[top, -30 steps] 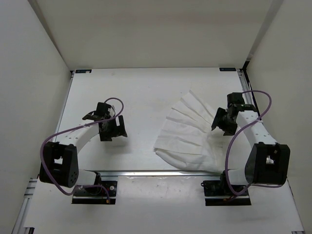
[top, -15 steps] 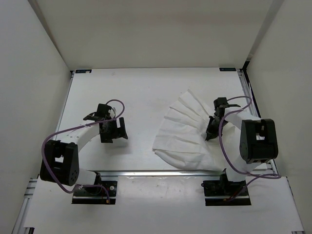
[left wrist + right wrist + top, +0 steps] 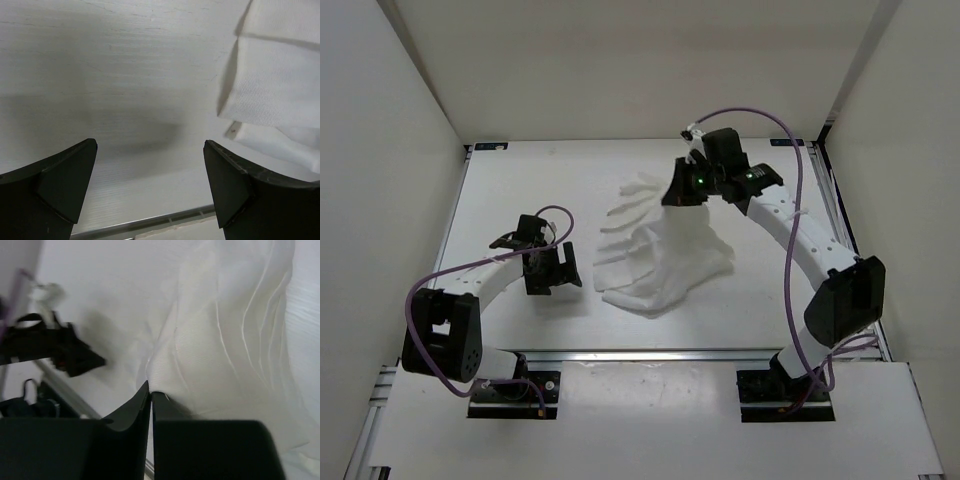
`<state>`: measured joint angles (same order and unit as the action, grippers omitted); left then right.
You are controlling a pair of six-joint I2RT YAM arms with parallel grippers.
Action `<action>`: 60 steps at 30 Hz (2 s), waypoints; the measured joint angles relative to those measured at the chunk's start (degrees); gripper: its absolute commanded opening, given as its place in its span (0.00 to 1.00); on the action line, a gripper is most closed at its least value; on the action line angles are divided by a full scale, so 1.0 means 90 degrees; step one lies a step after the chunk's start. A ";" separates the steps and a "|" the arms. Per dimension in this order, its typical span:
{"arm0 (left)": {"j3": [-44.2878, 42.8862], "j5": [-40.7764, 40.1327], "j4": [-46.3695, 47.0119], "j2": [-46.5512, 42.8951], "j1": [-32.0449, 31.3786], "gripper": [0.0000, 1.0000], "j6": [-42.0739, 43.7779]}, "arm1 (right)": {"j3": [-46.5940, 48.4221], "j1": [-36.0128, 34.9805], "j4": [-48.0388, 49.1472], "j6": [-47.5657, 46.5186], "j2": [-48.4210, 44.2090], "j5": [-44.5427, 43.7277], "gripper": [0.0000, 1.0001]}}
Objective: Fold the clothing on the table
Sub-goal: Flatten the skirt out
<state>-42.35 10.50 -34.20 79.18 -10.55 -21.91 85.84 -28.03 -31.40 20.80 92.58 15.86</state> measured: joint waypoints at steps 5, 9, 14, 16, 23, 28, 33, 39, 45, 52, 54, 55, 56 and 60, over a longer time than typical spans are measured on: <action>0.0070 0.0002 -0.0010 -0.0024 -0.0007 0.99 -0.0024 | 0.0886 -0.0430 -0.0068 -0.0151 0.0345 0.0729 0.49; 0.0073 -0.0002 -0.0015 -0.0053 -0.0005 0.99 -0.0029 | 0.0323 -0.0532 -0.0226 -0.0287 0.0600 0.0707 0.58; 0.0073 -0.0002 -0.0012 -0.0073 -0.0012 0.99 -0.0078 | -0.1234 0.0182 -0.0192 -0.0095 -0.0121 0.0857 0.61; 0.0061 -0.0002 -0.0012 -0.0070 -0.0056 0.99 -0.0143 | -0.1428 0.0663 -0.0182 -0.0036 -0.0435 0.0729 0.61; -0.1054 -0.0253 0.0044 0.0381 -0.0678 0.99 -0.0393 | -0.1496 0.1343 0.0034 0.0153 -0.0782 0.0595 0.59; -0.2703 -0.0442 0.0464 0.1098 -0.1280 0.70 0.0134 | -0.1515 0.1297 0.0032 0.0197 -0.0726 0.0595 0.59; -0.3128 0.0466 0.1018 0.1605 -0.1197 0.73 0.0670 | -0.1515 0.1214 -0.0017 0.0197 -0.0656 0.0602 0.59; -0.3223 0.0561 0.0629 0.2166 -0.1797 0.71 0.1749 | -0.1586 0.1251 -0.0012 0.0243 -0.0656 0.0607 0.59; -0.3223 0.0522 0.0580 0.2242 -0.2594 0.67 0.2193 | -0.1608 0.1324 -0.0061 0.0262 -0.0648 0.0646 0.58; -0.3228 -0.0092 0.0731 0.2329 -0.2477 0.64 0.2244 | -0.1610 0.1350 -0.0056 0.0260 -0.0648 0.0852 0.57; -0.3300 -0.0248 0.0746 0.2382 -0.2433 0.61 0.2242 | -0.1610 0.1348 -0.0056 0.0262 -0.0646 0.0925 0.57; -0.3342 -0.0284 0.0794 0.2426 -0.2431 0.53 0.2229 | -0.1610 0.1341 -0.0056 0.0260 -0.0646 0.0947 0.58; -0.3388 -0.0321 0.0901 0.2523 -0.2431 0.47 0.2217 | -0.1610 0.1341 -0.0056 0.0262 -0.0639 0.0993 0.57; -0.3390 -0.0335 0.0945 0.2647 -0.2477 0.48 0.2227 | -0.1610 0.1367 -0.0068 0.0255 -0.0571 0.1042 0.58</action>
<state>-72.86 7.49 -25.69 103.00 -32.84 -1.87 71.35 -15.73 -32.01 23.09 87.44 25.23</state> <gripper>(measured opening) 0.473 0.576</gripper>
